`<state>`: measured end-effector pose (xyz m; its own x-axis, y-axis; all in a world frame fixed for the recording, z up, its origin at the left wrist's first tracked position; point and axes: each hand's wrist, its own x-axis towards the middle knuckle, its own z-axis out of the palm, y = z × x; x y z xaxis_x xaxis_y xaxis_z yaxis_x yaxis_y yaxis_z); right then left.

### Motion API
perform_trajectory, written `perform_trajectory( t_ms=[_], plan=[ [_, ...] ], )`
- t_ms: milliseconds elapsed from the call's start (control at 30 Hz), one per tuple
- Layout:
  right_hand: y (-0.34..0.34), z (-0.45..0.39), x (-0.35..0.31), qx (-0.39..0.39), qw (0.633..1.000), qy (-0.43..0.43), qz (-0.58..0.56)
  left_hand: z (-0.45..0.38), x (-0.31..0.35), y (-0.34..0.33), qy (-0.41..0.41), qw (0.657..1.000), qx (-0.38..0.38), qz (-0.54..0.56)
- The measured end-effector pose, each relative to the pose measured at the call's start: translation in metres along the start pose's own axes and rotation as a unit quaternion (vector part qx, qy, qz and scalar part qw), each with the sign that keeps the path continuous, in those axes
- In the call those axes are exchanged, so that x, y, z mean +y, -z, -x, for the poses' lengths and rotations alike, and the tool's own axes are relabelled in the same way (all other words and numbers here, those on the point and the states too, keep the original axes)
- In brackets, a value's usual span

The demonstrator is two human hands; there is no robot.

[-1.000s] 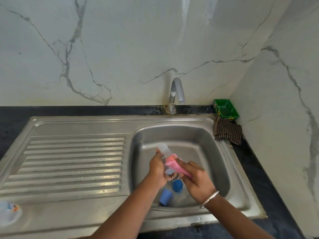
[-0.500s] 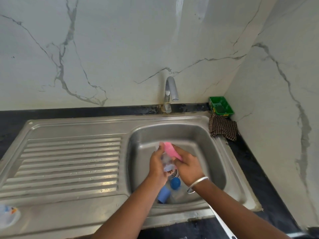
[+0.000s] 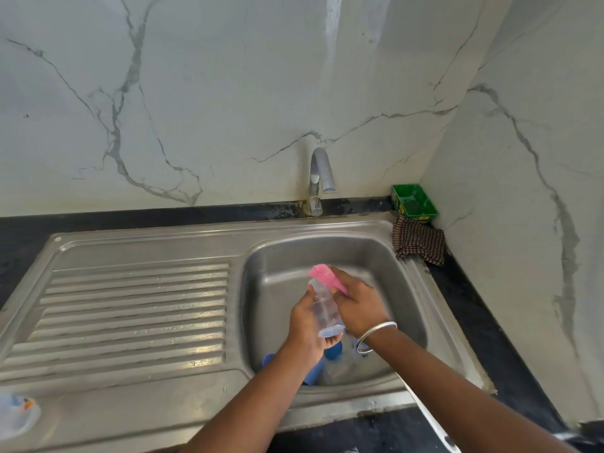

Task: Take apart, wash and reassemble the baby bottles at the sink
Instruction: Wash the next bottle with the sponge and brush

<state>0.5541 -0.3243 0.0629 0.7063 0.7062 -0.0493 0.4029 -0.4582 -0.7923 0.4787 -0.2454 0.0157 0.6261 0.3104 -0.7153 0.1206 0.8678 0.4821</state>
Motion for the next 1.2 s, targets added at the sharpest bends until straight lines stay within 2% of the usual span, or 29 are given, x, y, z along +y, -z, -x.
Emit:
perform_trajectory(
  t_ms=[333, 467, 700, 800, 1000, 1200],
  plan=[
    [-0.002, 0.046, 0.014, -0.001, 0.994, 0.05, -0.097, -0.004, 0.021, 0.002, -0.115, 0.993, -0.017, 0.022],
    [-0.002, 0.05, 0.026, -0.01, 0.993, 0.038, -0.112, 0.0, 0.023, 0.005, -0.092, 0.995, -0.008, 0.028],
    [0.001, 0.035, 0.019, 0.021, 0.998, 0.02, -0.051, 0.004, 0.012, 0.005, -0.064, 0.996, 0.036, -0.044],
    [0.0, 0.02, 0.008, 0.032, 0.999, 0.003, -0.043, 0.006, 0.002, 0.001, -0.052, 0.998, 0.014, -0.04],
    [-0.007, 0.023, 0.004, 0.031, 0.995, -0.046, -0.079, 0.008, 0.005, -0.002, -0.103, 0.994, -0.043, 0.0],
    [-0.012, 0.051, 0.017, 0.006, 0.993, -0.013, -0.12, 0.002, 0.02, 0.008, -0.134, 0.991, 0.0, 0.011]
  ],
)
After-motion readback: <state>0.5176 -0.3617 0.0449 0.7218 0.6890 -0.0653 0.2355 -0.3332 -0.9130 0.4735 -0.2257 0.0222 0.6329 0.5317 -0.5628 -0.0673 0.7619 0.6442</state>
